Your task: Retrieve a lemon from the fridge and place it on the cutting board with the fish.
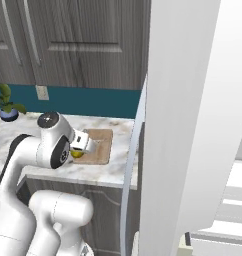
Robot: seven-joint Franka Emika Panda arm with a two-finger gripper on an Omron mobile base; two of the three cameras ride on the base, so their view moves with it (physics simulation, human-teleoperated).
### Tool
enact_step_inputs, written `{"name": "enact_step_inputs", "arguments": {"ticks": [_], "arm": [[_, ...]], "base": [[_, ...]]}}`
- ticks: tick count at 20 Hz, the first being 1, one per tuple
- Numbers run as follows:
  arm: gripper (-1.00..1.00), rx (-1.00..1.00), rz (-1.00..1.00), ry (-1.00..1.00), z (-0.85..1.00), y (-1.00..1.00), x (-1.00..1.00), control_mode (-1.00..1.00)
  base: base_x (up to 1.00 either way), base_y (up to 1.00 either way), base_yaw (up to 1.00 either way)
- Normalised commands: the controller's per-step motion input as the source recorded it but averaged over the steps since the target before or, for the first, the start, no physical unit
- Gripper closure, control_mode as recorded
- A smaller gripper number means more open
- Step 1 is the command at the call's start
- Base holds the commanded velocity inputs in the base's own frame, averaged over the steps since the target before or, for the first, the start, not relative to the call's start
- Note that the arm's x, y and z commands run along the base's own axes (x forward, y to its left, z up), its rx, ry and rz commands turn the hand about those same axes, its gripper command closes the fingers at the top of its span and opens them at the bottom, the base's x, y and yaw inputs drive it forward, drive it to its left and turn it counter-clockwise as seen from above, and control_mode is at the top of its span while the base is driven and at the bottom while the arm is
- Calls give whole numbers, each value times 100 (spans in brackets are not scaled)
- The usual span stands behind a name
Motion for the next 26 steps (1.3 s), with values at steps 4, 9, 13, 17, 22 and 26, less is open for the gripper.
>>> {"name": "enact_step_inputs", "arguments": {"ticks": [4,9,13,17,22,26], "arm": [[100,0,0,1,-26,0,62,-100],[100,0,0,14,-18,0,68,-100],[100,0,0,18,-12,0,69,-100],[100,0,0,9,-9,1,46,-100],[100,0,5,0,-10,3,18,-100],[100,0,12,0,-16,0,12,-100]], "base": [[0,0,0],[0,0,0],[0,0,0],[0,0,0],[0,0,0],[0,0,0]]}}
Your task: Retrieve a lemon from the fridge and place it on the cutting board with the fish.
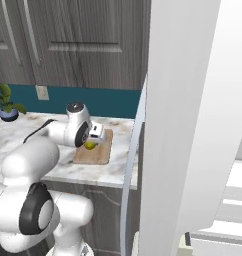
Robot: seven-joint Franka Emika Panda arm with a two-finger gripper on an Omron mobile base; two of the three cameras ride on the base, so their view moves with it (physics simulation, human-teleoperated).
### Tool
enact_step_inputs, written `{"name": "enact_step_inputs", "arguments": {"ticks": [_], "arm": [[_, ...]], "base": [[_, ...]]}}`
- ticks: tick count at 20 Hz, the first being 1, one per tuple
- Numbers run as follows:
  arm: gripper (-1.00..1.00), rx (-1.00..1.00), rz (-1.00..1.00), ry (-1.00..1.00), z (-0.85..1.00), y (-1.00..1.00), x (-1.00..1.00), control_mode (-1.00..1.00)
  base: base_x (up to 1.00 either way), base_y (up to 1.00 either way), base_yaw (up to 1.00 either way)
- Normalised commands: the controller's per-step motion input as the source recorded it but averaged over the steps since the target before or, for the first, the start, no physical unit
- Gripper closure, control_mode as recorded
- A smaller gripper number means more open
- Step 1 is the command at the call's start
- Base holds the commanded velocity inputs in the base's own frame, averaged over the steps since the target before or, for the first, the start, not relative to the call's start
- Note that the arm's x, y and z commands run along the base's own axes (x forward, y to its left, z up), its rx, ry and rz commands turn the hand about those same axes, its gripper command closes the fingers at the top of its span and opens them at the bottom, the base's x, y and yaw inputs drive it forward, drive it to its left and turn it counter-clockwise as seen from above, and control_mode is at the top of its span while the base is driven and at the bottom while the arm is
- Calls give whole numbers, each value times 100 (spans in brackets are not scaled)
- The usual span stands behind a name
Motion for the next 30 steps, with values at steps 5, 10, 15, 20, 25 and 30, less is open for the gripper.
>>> {"name": "enact_step_inputs", "arguments": {"ticks": [5,10,15,20,25,30], "arm": [[100,-9,13,3,-27,0,0,-100],[100,-10,8,0,-30,3,0,-100],[100,0,1,0,-9,0,3,-100],[100,0,0,0,-11,0,27,-100],[100,0,0,0,-11,3,26,-100],[100,0,0,0,-15,7,20,-100]], "base": [[0,0,0],[0,0,0],[0,0,0],[0,0,0],[0,0,0],[0,0,0]]}}
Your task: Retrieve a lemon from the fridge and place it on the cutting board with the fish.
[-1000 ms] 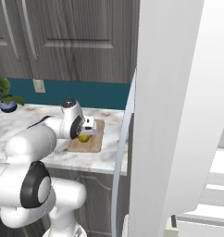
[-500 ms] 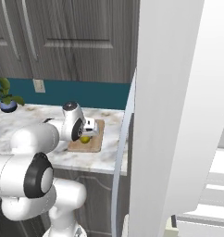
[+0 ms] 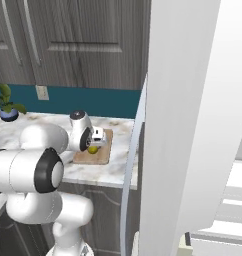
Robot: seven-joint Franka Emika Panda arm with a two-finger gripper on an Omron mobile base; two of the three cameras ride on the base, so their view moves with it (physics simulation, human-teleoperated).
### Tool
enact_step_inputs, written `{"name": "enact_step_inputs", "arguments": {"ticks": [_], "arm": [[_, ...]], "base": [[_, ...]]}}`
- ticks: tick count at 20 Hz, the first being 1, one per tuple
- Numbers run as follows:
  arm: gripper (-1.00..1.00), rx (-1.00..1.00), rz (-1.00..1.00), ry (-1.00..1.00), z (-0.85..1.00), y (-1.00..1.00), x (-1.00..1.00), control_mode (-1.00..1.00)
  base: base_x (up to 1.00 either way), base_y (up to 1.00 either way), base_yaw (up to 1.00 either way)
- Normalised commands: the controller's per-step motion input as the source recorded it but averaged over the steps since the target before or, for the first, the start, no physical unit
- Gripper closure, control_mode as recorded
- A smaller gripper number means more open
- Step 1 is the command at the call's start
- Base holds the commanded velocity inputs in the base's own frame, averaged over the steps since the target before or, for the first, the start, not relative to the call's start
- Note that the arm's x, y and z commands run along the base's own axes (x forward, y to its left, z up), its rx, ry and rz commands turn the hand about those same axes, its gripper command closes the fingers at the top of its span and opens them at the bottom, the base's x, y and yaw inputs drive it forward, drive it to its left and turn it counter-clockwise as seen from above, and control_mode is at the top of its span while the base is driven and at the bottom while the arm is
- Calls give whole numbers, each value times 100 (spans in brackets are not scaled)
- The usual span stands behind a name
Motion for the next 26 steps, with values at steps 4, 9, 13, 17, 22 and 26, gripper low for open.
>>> {"name": "enact_step_inputs", "arguments": {"ticks": [4,9,13,17,22,26], "arm": [[100,0,0,0,-20,8,15,-100],[100,0,0,0,-25,4,11,-100],[100,0,0,0,-8,1,3,-100],[100,0,0,0,-1,0,0,-100],[100,0,0,0,-12,0,2,-100],[100,0,0,0,-6,0,1,-100]], "base": [[0,0,0],[0,0,0],[0,0,0],[0,0,0],[0,0,0],[0,0,0]]}}
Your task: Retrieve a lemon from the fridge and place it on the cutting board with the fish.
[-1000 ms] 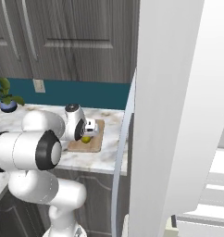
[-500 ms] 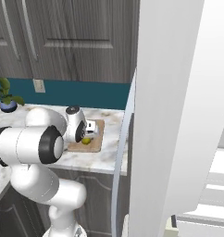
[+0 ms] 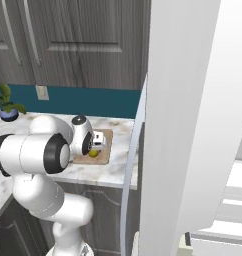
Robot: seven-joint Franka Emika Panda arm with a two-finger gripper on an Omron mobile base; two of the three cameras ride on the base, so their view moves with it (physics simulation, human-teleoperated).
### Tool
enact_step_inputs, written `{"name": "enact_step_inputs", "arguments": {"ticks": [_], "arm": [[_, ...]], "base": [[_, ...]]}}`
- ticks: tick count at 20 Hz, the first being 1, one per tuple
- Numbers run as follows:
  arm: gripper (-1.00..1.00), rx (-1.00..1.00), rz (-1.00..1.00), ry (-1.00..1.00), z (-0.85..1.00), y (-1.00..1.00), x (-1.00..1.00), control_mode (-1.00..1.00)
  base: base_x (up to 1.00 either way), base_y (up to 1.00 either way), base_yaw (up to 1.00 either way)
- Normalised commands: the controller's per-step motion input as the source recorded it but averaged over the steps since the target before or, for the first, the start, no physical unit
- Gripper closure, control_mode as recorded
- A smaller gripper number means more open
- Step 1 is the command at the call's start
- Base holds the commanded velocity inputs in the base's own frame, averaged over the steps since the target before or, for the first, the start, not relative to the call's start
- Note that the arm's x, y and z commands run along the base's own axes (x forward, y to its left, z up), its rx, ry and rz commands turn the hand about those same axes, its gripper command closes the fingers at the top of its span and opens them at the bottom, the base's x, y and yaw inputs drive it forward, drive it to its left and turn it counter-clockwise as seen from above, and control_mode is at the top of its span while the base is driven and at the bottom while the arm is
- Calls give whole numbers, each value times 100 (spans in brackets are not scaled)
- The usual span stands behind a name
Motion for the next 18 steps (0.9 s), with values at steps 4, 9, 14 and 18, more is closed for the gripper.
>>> {"name": "enact_step_inputs", "arguments": {"ticks": [4,9,14,18], "arm": [[-100,0,0,0,-1,0,0,-100],[-100,0,0,0,0,0,0,-100],[-100,0,0,0,0,0,0,-100],[-100,0,0,0,19,0,-1,-100]], "base": [[0,0,0],[0,0,0],[0,0,0],[0,0,0]]}}
